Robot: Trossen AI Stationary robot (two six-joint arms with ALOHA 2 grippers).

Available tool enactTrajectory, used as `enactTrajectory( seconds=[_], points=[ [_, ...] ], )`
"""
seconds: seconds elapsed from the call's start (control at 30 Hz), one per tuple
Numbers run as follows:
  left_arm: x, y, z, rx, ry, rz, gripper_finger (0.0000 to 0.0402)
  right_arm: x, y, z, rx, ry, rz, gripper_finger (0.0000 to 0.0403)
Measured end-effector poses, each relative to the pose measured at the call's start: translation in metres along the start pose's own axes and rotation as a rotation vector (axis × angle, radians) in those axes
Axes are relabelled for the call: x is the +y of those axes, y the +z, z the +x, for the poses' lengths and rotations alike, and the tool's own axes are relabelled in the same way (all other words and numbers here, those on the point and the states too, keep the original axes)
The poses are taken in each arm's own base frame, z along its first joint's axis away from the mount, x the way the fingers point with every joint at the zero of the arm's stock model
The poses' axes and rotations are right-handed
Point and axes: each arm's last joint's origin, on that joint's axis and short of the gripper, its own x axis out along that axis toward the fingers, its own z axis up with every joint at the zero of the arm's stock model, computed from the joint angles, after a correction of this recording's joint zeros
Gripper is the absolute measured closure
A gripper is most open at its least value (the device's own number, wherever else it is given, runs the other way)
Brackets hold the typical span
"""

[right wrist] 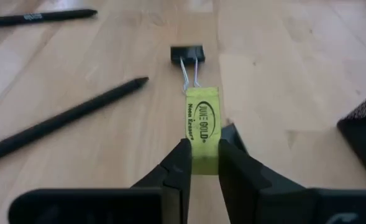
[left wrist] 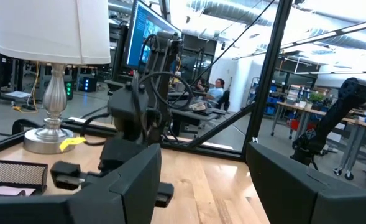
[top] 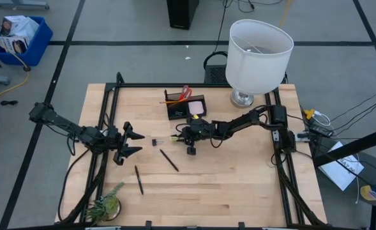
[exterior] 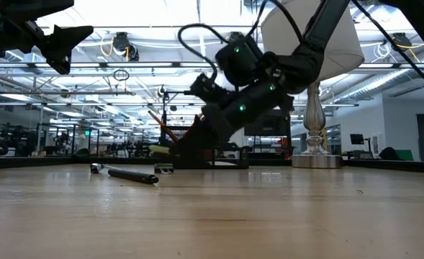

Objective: Pick and place office supplies into organizer
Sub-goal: Put the green eraser into the black desk organizer

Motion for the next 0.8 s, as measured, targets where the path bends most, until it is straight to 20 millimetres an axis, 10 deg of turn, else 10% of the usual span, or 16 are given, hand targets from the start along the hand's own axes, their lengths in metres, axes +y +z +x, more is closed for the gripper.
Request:
enactTrajectory(
  seconds=[0.8],
  points=[
    [0.000,0.000,0.000,0.000,0.000,0.000,0.0158,-0.064,0.008,-0.019,0.064,-0.483,-0.176,0.0338]
  ],
)
